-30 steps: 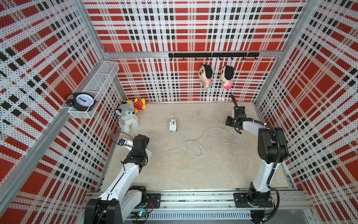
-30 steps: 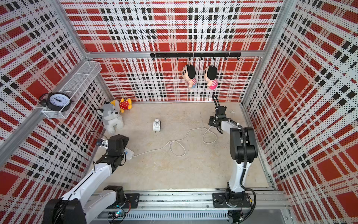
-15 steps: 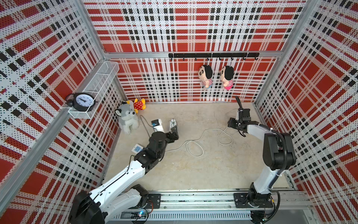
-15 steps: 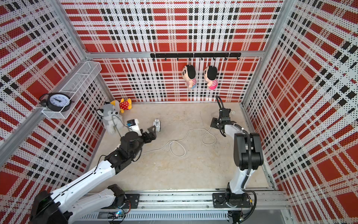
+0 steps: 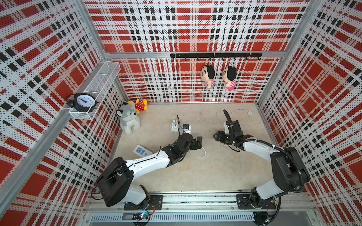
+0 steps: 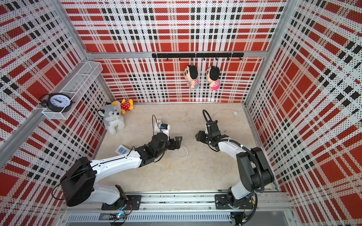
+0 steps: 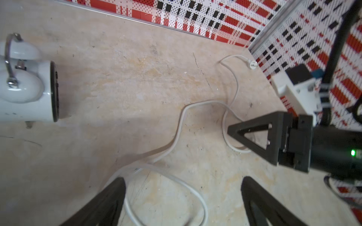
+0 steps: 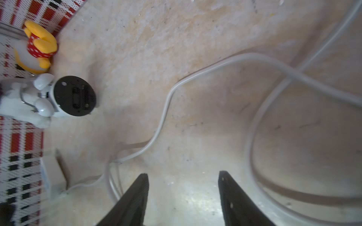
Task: Unwrap the cord wrapped around the power strip
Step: Place the power strip at the center of the board.
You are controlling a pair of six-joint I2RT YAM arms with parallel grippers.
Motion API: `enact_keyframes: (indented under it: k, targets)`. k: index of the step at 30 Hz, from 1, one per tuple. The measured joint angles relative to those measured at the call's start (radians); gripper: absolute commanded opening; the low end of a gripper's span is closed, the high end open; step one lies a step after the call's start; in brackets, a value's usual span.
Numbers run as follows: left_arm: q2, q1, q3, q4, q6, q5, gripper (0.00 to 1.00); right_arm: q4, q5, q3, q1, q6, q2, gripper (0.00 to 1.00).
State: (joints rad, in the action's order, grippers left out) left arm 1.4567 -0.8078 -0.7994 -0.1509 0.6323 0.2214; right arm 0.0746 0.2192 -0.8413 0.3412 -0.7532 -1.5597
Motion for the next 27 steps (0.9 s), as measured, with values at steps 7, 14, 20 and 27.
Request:
enact_keyframes:
  k: [7, 14, 20, 27]
  targets:
    - [0.182, 0.007, -0.038, -0.049, 0.341, -0.168, 0.85, -0.014, -0.071, -0.013, 0.003, -0.141, -0.005, 0.59]
    - [0.223, -0.038, -0.103, 0.075, 0.532, -0.143, 0.77, 0.019, -0.13, -0.013, 0.003, -0.153, 0.023, 0.58]
    - [0.317, -0.029, -0.146, 0.069, 0.582, -0.145, 0.56, 0.013, -0.103, -0.013, 0.01, -0.182, 0.021, 0.58]
    - [0.354, -0.012, -0.137, 0.008, 0.571, -0.168, 0.07, -0.036, -0.045, -0.005, 0.051, -0.257, 0.003, 0.63]
